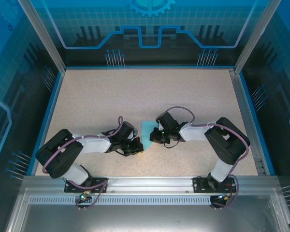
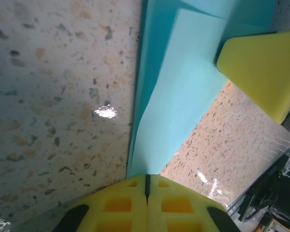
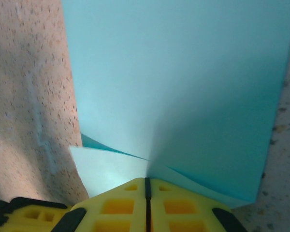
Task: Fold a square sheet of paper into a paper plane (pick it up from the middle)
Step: Third fold the triangle at the center of the table.
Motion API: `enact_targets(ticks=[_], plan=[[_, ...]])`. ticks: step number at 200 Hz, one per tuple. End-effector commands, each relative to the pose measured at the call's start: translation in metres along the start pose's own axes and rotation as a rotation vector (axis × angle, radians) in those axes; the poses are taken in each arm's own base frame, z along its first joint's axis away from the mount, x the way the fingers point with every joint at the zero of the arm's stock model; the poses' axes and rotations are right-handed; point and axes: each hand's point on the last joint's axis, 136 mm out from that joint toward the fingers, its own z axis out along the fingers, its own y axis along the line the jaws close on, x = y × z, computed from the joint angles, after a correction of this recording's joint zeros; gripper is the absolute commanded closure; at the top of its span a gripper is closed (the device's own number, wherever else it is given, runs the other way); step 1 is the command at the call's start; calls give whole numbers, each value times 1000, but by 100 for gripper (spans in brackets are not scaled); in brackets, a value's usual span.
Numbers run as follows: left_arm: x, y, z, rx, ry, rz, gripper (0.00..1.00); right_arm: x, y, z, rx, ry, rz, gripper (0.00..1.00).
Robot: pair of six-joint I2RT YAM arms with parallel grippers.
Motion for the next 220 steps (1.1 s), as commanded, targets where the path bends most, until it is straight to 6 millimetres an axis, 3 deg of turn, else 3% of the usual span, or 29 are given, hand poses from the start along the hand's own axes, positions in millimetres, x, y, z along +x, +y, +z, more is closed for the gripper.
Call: enact_targets(ticks=[1,22,82,144,177,220], plan=[[30,60,1,-207,81,-72,99,8,26,-10,-15,7,-156,92],[29,58,1,-205,78,-74,100,17,44,-11,-38,17,-204,92],[28,57,-1,-202,71,-77,100,30,29,9,19,56,-137,92],[27,55,0,-195,66,-78,100,46,27,20,-14,113,-124,92],[28,60,-1,-217,68,-88,100,43,13,22,32,109,-114,93],[34,72,-2,-272,85,-117,100,19,-22,13,83,56,-65,93]])
